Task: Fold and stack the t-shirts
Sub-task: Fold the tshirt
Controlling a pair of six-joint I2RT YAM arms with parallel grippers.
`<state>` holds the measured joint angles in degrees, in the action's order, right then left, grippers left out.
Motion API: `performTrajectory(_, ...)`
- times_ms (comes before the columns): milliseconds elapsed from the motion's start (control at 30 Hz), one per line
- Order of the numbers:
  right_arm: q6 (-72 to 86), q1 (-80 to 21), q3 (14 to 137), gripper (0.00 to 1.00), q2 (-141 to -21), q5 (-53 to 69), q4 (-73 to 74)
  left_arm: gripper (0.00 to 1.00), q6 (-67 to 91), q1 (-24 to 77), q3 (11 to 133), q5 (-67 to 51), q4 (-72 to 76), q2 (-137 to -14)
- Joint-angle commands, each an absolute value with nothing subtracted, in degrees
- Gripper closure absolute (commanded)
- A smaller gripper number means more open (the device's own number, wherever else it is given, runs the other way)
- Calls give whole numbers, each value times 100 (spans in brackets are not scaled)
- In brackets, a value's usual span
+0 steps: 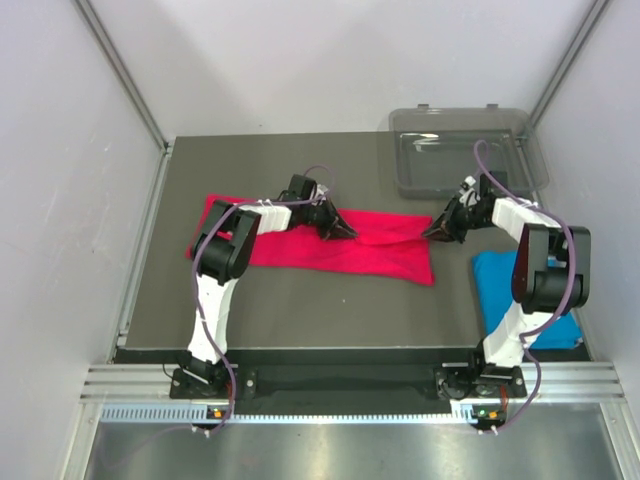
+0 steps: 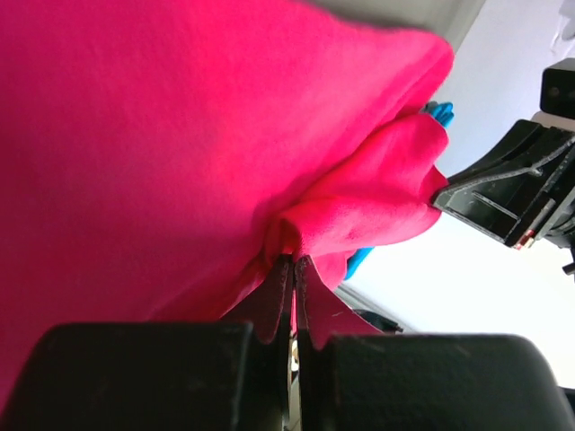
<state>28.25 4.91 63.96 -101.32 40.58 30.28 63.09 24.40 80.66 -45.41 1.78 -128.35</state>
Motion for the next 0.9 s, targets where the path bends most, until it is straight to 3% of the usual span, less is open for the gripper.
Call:
performTrajectory(0,2848,431,6293,100,-9747,4034,3059,100,6152,2435,8007,-4702,176,-12331)
performTrajectory(667,2637,369,5827,99,-9642,3736,3094,99,5810,2347,8059,-5080,-676,-12445)
performTrajectory(800,2646,325,5731,96,-9642,3665,3041,98,5494,2338,8261,-4975,-1290,-12498)
performTrajectory(867,2646,308,5695,89,-9642,3639,3076,94,5266,2338,8446,-4904,-1572,-12577)
